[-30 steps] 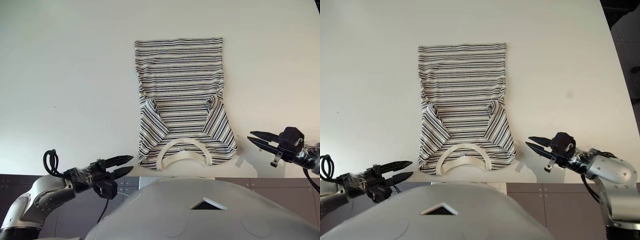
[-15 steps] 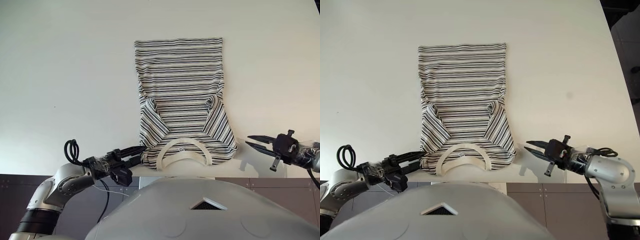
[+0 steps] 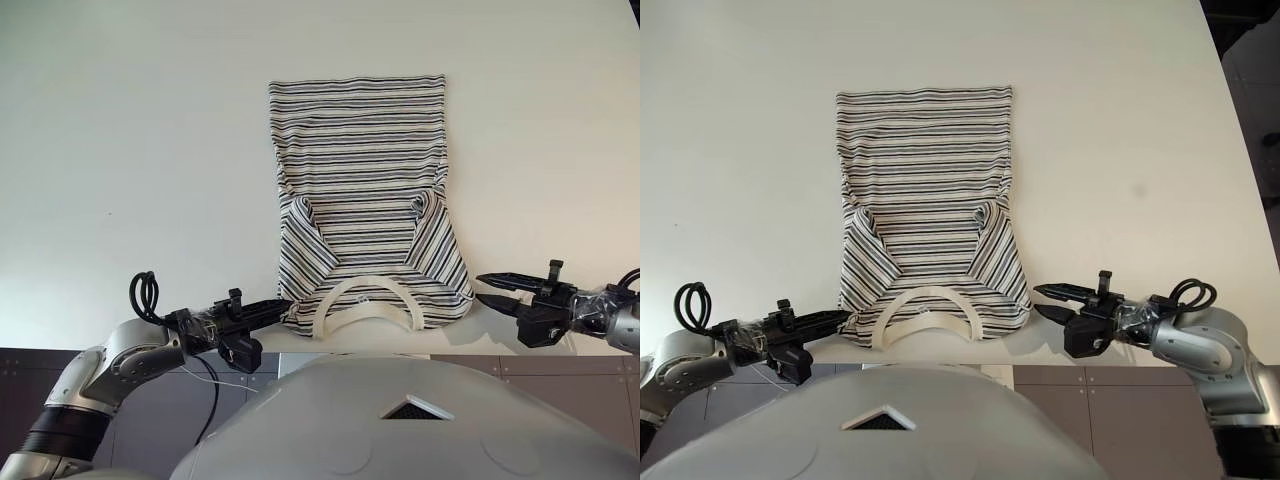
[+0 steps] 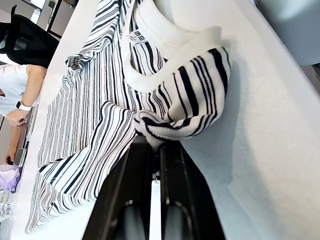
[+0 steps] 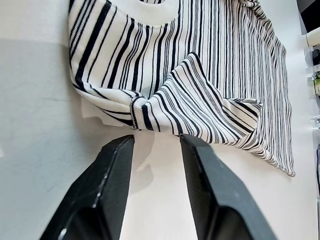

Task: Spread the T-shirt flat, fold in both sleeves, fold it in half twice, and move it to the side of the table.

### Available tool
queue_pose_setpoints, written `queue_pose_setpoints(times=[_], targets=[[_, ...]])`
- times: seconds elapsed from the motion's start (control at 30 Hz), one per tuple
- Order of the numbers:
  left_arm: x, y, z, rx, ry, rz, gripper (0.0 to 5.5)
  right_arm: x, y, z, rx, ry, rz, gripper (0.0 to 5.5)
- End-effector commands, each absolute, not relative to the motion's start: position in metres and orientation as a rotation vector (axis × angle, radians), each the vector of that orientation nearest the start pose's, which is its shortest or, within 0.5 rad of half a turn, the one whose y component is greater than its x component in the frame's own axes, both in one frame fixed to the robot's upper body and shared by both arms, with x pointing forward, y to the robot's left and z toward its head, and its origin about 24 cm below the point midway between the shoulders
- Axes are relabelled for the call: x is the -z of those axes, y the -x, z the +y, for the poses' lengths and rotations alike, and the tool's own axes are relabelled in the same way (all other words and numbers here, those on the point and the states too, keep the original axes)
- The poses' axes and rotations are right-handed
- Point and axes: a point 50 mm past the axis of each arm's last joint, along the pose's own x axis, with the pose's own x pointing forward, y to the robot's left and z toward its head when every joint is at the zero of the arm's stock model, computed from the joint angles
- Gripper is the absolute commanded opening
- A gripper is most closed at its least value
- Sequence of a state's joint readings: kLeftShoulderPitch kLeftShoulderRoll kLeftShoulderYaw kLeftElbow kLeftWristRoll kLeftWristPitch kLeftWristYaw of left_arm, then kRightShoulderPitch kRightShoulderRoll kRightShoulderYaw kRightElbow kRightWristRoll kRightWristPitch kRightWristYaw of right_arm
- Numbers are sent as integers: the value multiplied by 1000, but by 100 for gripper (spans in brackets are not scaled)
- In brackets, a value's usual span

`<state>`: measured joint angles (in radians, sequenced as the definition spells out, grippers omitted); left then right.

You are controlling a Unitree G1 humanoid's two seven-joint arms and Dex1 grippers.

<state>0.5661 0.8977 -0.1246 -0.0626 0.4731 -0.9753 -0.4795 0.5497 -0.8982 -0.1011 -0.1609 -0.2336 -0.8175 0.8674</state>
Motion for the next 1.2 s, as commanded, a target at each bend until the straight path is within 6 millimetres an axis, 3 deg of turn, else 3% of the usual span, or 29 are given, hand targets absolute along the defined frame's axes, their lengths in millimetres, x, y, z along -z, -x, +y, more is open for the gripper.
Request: queue_pose_setpoints(times=[0.03, 0.4, 0.7, 0.8, 0.93, 1.2], targets=[[-1, -72, 230, 1419, -1072, 138, 10, -57, -112, -241, -1405, 1202, 48, 223], [-3, -77, 227, 1434, -1079, 120, 10, -43, -116, -229, -1500, 1244, -5, 223], [-9, -80, 228, 1436, -1062, 109, 10, -41, -113, -234, -1537, 1207, 51, 59], [-17, -83, 228, 1433, -1029, 100, 10, -52, -123, -233, -1515, 1183, 49, 12], [-31, -87, 224, 1429, -969, 90, 10, -66, -125, -230, -1520, 1085, 85, 12], [-84, -66, 229, 1470, -718, 215, 10, -117, -103, -216, -1587, 792, 258, 12]])
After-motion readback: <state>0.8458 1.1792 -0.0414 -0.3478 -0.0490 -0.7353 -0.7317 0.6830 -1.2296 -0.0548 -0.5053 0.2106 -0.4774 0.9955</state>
